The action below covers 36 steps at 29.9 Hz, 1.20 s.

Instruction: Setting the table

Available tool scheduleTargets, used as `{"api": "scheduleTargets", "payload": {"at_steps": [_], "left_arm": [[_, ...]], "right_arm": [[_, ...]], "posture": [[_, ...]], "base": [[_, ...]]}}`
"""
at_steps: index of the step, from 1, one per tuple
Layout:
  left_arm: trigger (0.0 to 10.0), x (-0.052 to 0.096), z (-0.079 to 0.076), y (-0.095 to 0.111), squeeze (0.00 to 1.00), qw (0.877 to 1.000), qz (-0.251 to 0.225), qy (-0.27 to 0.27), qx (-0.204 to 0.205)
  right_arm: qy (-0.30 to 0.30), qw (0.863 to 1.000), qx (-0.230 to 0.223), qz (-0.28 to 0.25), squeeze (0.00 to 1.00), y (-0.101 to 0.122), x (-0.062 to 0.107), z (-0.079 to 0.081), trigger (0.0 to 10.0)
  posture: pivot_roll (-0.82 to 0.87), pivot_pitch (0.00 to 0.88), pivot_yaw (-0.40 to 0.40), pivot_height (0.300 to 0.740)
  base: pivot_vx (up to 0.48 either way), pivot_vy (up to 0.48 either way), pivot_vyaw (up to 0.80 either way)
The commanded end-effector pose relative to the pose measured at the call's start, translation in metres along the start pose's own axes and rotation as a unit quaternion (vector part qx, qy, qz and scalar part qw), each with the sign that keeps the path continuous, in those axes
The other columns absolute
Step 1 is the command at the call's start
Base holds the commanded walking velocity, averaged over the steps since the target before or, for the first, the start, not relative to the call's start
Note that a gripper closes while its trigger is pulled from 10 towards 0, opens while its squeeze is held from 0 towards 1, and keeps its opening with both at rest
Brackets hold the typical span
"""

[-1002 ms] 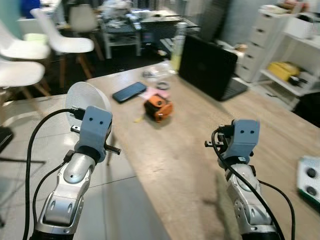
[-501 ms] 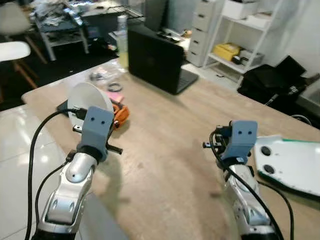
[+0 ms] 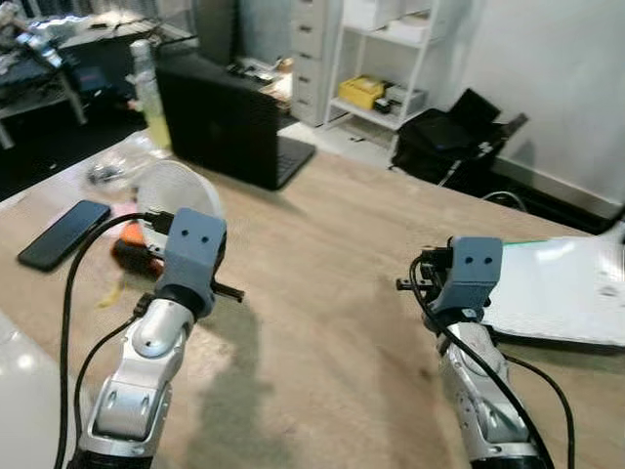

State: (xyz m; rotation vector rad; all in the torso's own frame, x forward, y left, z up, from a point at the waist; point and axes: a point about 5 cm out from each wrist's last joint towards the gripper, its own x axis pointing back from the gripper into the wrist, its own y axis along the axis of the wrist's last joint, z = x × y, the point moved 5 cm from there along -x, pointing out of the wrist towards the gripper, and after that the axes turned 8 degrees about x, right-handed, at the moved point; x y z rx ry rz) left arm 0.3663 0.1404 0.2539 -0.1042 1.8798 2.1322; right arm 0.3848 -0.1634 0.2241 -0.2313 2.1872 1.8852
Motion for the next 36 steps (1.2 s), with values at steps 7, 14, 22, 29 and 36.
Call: {"api": "scheduleTargets", "payload": {"at_steps": [7, 14, 22, 29, 36], "left_arm": [[10.0, 0.0021, -0.0007, -0.0023, 0.00, 1.000, 0.005, -0.004, 0.005], [10.0, 0.0020, -0.0026, -0.0023, 0.00, 1.000, 0.005, -0.008, 0.007], [10.0, 0.0030, -0.0037, -0.0038, 0.00, 1.000, 0.011, -0.011, 0.021], [10.0, 0.0035, -0.0036, -0.0046, 0.00, 1.000, 0.012, -0.012, 0.024], [10.0, 0.0036, -0.0036, -0.0047, 0.00, 1.000, 0.013, -0.012, 0.025]], "right_arm": [[-0.002, 1.000, -0.002, 0.014, 0.00, -0.0072, 0.0029, 0.0000, 10.0], [-0.002, 1.000, -0.001, 0.014, 0.00, -0.0075, 0.0029, -0.0004, 10.0], [-0.001, 1.000, -0.001, 0.015, 0.00, -0.0077, 0.0033, -0.0004, 10.0], [0.000, 1.000, 0.000, 0.014, 0.00, -0.0072, 0.0030, 0.0002, 10.0], [0.006, 1.000, 0.014, 0.007, 0.00, -0.0043, 0.0023, 0.0014, 10.0]], "posture": [[0.05, 0.138, 0.027, 0.740], [0.05, 0.137, 0.027, 0.740], [0.05, 0.138, 0.025, 0.740], [0.05, 0.135, 0.024, 0.740], [0.04, 0.132, 0.022, 0.740]], "base": [[0.000, 0.000, -0.80], [0.000, 0.000, -0.80], [0.000, 0.000, -0.80], [0.000, 0.000, -0.80], [0.000, 0.000, -0.57]]}}
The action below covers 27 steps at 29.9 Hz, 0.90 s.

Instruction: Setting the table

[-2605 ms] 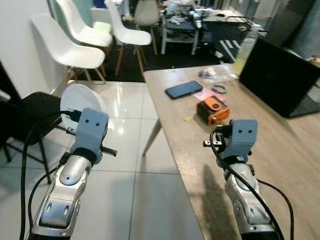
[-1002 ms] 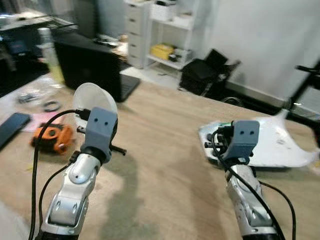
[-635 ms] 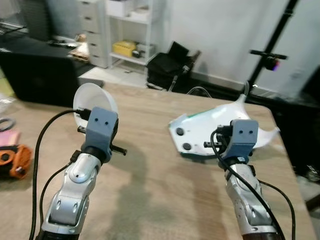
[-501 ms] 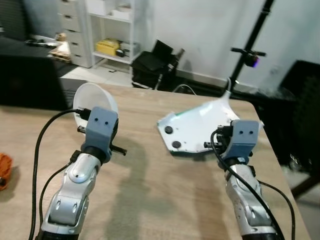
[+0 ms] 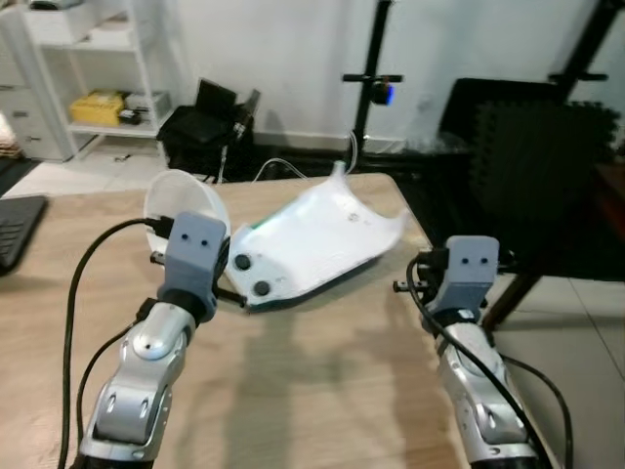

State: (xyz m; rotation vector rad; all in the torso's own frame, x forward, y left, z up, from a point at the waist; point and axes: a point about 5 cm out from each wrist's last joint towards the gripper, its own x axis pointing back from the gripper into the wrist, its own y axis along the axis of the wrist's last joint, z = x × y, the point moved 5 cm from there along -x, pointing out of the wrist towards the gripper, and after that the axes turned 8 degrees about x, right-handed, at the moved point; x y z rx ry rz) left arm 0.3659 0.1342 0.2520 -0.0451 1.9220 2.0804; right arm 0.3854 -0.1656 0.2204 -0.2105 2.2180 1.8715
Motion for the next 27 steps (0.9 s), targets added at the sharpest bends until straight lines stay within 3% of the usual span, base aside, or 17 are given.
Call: {"api": "scheduleTargets", "payload": {"at_steps": [1, 27], "left_arm": [[10.0, 0.004, 0.003, -0.004, 0.00, 1.000, 0.005, 0.004, -0.001], [10.0, 0.004, 0.017, -0.007, 0.00, 0.999, 0.014, 0.039, 0.017]], "right_arm": [[0.004, 1.000, 0.004, -0.002, 0.00, 0.000, 0.002, 0.003, 10.0], [0.005, 1.000, 0.000, 0.002, 0.00, -0.002, 0.003, 0.004, 10.0]], "posture": [[0.04, 0.132, 0.022, 0.740], [0.05, 0.136, 0.020, 0.740]], "base": [[0.000, 0.000, 0.00], [0.000, 0.000, 0.00]]}}
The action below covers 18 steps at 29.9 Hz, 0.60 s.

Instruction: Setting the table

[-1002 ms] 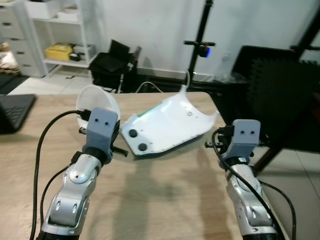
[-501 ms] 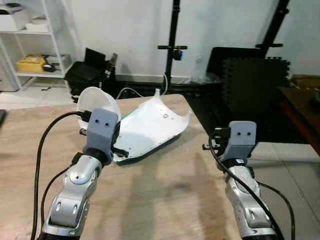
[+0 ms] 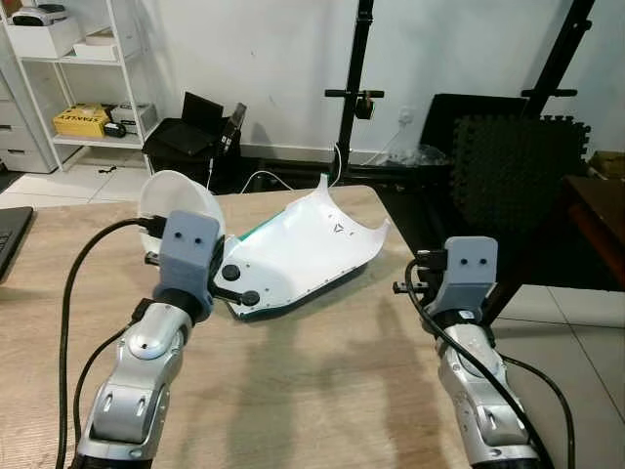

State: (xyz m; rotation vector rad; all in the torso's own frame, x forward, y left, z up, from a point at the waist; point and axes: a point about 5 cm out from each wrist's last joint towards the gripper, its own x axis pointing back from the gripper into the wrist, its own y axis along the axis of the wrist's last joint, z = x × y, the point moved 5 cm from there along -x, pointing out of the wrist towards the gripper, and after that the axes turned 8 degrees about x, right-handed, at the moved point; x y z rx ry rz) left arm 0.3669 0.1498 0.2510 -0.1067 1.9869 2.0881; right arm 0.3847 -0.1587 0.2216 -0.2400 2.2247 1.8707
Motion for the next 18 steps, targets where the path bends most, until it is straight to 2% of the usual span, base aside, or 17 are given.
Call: {"api": "scheduleTargets", "payload": {"at_steps": [1, 9, 18], "left_arm": [[10.0, 0.0017, 0.0023, -0.0057, 0.00, 1.000, 0.011, 0.007, 0.008], [10.0, 0.0021, 0.0039, -0.0059, 0.00, 1.000, 0.011, 0.013, 0.006], [10.0, 0.0024, 0.0033, -0.0053, 0.00, 1.000, 0.011, 0.011, 0.000]], "right_arm": [[-0.004, 1.000, -0.001, 0.008, 0.00, -0.0048, 0.0024, -0.0024, 10.0], [-0.003, 1.000, -0.001, 0.008, 0.00, -0.0050, 0.0019, -0.0023, 10.0], [-0.003, 1.000, -0.002, 0.009, 0.00, -0.0051, 0.0015, -0.0018, 10.0]], "posture": [[0.05, 0.136, 0.020, 0.740], [0.05, 0.137, 0.017, 0.740], [0.05, 0.143, 0.019, 0.740]], "base": [[0.000, 0.465, 0.00], [0.000, 0.432, 0.00], [0.000, 0.000, 0.00]]}}
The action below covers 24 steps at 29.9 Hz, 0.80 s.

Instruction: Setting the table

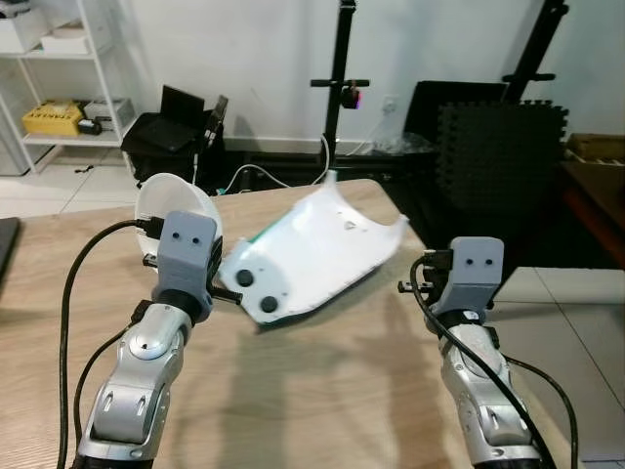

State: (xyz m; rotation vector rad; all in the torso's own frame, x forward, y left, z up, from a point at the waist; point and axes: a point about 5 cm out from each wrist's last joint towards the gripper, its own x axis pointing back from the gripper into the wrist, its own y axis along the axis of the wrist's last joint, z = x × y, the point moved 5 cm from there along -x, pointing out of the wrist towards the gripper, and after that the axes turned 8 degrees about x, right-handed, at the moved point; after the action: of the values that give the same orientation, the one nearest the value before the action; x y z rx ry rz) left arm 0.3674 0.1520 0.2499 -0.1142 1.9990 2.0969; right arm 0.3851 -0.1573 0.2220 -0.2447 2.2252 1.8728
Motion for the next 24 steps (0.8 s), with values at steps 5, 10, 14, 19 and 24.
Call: {"api": "scheduleTargets", "payload": {"at_steps": [5, 10, 14, 19, 24], "left_arm": [[10.0, 0.003, -0.001, -0.004, 0.00, 1.000, 0.010, -0.001, -0.003], [10.0, 0.004, -0.003, -0.005, 0.00, 1.000, 0.026, -0.012, 0.012], [10.0, 0.007, -0.008, -0.010, 0.00, 0.994, 0.074, -0.078, -0.011], [10.0, 0.016, -0.015, 0.001, 0.00, 0.982, 0.087, -0.158, -0.062], [10.0, 0.031, -0.041, 0.033, 0.00, 0.960, 0.033, -0.261, -0.099]], "right_arm": [[-0.006, 1.000, -0.002, 0.011, 0.00, -0.006, 0.003, -0.003, 10.0], [-0.005, 1.000, -0.002, 0.010, 0.00, -0.006, 0.003, -0.003, 10.0], [-0.002, 1.000, -0.002, 0.006, 0.00, -0.003, 0.003, -0.002, 10.0], [0.005, 1.000, -0.004, -0.004, 0.00, 0.005, 0.001, 0.001, 10.0], [0.009, 1.000, -0.005, -0.009, 0.00, 0.009, 0.001, 0.003, 10.0]], "posture": [[0.05, 0.145, 0.021, 0.740], [0.05, 0.147, 0.023, 0.740], [0.05, 0.149, 0.020, 0.740], [0.06, 0.155, 0.015, 0.740], [0.06, 0.157, 0.013, 0.740]], "base": [[0.000, 0.000, 0.00], [0.000, 0.000, 0.00], [0.000, 0.000, 0.00], [0.000, 0.000, 0.00], [0.000, 0.000, 0.00]]}}
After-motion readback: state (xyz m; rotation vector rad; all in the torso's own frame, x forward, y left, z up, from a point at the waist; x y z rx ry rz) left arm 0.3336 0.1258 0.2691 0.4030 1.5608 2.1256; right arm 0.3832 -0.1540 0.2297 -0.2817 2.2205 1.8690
